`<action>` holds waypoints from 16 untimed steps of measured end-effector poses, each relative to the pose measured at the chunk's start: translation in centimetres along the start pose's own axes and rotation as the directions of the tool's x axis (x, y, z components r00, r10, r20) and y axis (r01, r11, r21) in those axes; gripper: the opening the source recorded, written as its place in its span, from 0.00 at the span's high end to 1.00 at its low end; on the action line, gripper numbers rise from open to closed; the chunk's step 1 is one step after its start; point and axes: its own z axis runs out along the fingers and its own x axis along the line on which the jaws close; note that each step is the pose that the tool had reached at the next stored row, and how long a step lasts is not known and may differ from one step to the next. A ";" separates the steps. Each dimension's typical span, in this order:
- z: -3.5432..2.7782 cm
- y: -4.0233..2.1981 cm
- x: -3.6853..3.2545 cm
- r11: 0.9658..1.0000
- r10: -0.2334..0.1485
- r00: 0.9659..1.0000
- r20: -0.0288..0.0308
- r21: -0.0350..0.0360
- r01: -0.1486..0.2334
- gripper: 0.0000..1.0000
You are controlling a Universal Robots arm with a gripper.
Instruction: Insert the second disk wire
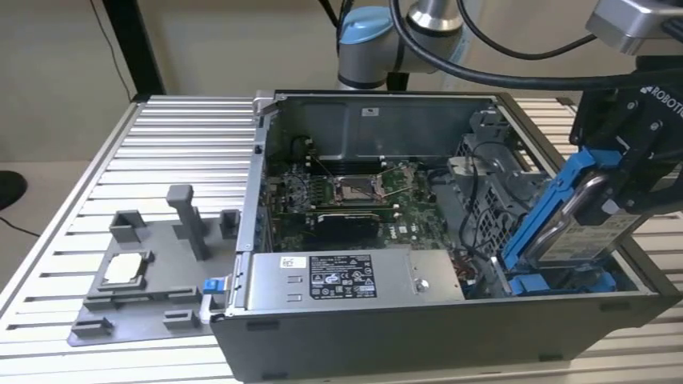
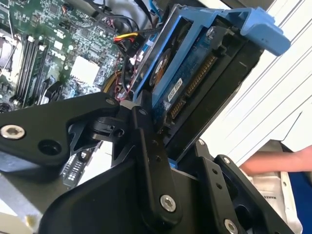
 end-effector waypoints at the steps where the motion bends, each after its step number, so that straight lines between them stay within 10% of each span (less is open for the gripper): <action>1: 0.01 0.00 0.03 1.000 0.000 1.000 0.000 0.000 0.000 1.00; 16: 0.14 0.45 0.10 1.000 0.000 1.000 0.003 0.000 0.000 1.00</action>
